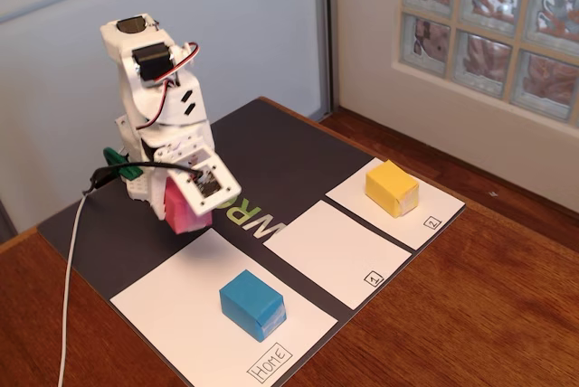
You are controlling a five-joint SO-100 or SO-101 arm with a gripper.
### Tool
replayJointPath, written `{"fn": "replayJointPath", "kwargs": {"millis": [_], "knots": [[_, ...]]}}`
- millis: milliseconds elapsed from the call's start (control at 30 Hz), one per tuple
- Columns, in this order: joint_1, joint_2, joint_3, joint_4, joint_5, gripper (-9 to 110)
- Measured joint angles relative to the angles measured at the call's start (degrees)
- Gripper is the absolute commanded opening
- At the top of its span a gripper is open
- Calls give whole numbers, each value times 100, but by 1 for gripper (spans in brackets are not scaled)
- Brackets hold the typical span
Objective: Move box red to home
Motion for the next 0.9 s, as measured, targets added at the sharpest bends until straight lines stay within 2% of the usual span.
{"fn": "replayJointPath", "kwargs": {"millis": [167,267,400,500,667,900], "knots": [[281,-475,0,-677,-879,-1],[466,-870,9,-1020,-1863,-1],[422,-1134,0,-1327,-3006,-1],[308,-1239,0,-1468,-3437,-1],[202,-1345,62,-1485,-3445,0],[211,-1354,308,-1485,-2540,-1]]}}
